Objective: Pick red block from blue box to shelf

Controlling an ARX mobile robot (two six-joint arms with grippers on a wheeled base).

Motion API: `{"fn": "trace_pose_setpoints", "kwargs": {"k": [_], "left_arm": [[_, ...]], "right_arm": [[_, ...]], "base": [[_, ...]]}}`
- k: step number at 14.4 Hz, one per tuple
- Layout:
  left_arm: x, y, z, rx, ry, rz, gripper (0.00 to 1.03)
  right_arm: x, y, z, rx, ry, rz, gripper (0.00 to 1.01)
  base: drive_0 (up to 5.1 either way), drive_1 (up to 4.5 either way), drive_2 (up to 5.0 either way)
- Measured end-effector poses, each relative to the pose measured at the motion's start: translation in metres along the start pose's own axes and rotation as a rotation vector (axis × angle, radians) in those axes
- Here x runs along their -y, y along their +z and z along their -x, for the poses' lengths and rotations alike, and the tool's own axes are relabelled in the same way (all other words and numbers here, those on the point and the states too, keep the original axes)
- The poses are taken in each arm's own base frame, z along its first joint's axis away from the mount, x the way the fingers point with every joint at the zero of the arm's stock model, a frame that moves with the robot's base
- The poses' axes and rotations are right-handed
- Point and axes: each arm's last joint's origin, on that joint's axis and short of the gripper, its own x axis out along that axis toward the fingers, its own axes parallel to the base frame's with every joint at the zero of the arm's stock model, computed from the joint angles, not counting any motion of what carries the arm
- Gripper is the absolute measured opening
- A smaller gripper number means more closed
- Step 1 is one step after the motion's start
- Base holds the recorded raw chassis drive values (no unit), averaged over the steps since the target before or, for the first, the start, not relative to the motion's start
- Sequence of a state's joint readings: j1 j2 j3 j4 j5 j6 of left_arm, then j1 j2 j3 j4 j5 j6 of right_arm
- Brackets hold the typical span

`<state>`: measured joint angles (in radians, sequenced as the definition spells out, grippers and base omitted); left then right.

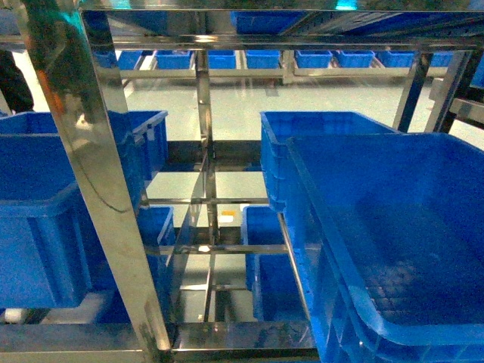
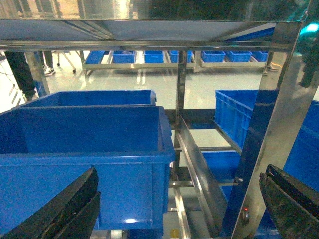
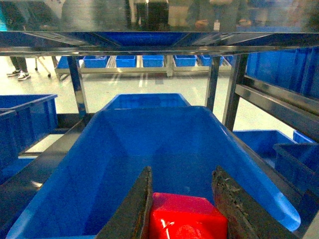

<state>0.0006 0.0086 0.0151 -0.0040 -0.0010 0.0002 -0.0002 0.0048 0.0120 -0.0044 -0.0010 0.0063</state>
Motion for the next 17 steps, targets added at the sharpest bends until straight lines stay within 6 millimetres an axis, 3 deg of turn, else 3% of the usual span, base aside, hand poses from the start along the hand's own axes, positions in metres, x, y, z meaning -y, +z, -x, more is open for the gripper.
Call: {"fn": "trace_pose_setpoints", "kwargs": {"k": [1,2,4,7,8,10,11,12,13,15,17], "left_arm": [[0.0,0.0,0.0,0.0,0.0,0.0,0.98],[0.0,0.0,0.0,0.001,0.001,0.0,0.98],[0.0,0.0,0.0,0.001,0.001,0.0,0.98],[0.0,0.0,0.0,0.0,0.0,0.0,0.98],[0.0,0.0,0.0,0.001,0.0,0.0,0.98],[0.0,0.0,0.0,0.0,0.0,0.0,0.98],[0.0,0.0,0.0,0.0,0.0,0.0,0.98],[0.0,0.0,0.0,0.001,0.0,0.0,0.98],[0.0,0.0,0.0,0.003,0.0,0.0,0.98],[0.0,0.0,0.0,0.0,0.0,0.0,0.98],[0.0,0.0,0.0,0.0,0.0,0.0,0.98]], "right_arm": [[0.0,0.0,0.0,0.0,0.0,0.0,0.29],[0.005,-0.006,-0.018,-0.236,-0.126,0.054,0.29],[0.011,-0.008,-0.042,-0.248,-0.115,0.039,0.29],[0.009,-0.009,-0.1,-0.251,-0.055,0.029,0.29],[0.006,-0.013,-0.121,-0.246,-0.026,0.036,0.34],[0.005,-0.028,-0.146,-0.274,-0.057,0.055,0.58],[0.0,-0.028,-0.139,-0.291,-0.055,0.073,0.7],[-0.005,-0.014,-0.131,-0.198,-0.038,0.069,0.8],[-0.001,0.002,-0.126,-0.007,-0.007,0.041,0.67],[0.0,-0.009,-0.102,-0.039,-0.004,0.025,0.42],[0.0,-0.003,-0.087,-0.009,-0.004,0.022,0.14]], "base": [[0.0,0.0,0.0],[0.0,0.0,0.0],[0.0,0.0,0.0],[0.0,0.0,0.0],[0.0,0.0,0.0],[0.0,0.0,0.0],[0.0,0.0,0.0],[0.0,0.0,0.0],[0.0,0.0,0.0],[0.0,0.0,0.0],[0.0,0.0,0.0]]}}
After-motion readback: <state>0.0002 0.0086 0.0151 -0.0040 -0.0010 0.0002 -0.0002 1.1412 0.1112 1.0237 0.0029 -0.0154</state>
